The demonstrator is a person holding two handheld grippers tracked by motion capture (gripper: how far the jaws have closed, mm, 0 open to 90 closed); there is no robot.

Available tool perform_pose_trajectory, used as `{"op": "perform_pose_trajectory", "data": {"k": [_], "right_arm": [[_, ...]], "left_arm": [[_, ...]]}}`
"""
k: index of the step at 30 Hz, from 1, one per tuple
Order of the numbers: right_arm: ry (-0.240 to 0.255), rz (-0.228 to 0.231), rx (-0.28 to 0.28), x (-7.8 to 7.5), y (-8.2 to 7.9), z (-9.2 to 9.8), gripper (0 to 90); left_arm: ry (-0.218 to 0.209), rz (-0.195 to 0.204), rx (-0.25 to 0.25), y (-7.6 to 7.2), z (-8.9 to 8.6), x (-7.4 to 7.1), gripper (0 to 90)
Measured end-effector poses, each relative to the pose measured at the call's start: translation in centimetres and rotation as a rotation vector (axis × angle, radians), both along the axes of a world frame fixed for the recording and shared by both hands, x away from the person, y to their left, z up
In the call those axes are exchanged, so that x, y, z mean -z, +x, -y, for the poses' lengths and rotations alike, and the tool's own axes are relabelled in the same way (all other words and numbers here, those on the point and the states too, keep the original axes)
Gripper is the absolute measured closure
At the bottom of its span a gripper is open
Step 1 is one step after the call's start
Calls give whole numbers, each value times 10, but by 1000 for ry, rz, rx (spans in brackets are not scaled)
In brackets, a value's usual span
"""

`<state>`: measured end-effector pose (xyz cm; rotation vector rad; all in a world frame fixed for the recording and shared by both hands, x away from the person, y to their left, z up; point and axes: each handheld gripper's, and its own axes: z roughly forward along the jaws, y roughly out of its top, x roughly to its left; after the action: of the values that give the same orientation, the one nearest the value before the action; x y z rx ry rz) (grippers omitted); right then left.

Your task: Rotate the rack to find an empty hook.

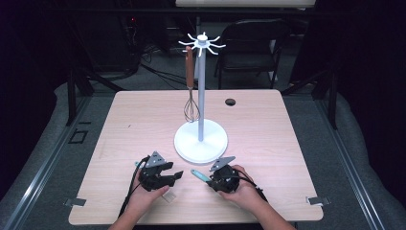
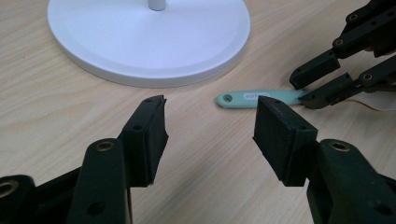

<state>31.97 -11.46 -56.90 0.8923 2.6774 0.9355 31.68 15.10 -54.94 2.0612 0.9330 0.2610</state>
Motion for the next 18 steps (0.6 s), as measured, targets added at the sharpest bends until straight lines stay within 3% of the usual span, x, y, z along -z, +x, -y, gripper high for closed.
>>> {"op": "perform_pose_trajectory", "data": {"k": [6,7,10,18], "right_arm": [[-41,80,-16,1,-7,-7,765],[-31,85,-13,2,-7,-8,770],[-31,86,-11,2,-7,-7,774],[11,25,11,1,-2,-4,783]], "left_arm": [[6,5,-1,0,-1,0,436],[7,5,0,0,-1,0,436],[4,7,-3,0,-1,0,437],[13,8,-5,-1,1,1,437]]}}
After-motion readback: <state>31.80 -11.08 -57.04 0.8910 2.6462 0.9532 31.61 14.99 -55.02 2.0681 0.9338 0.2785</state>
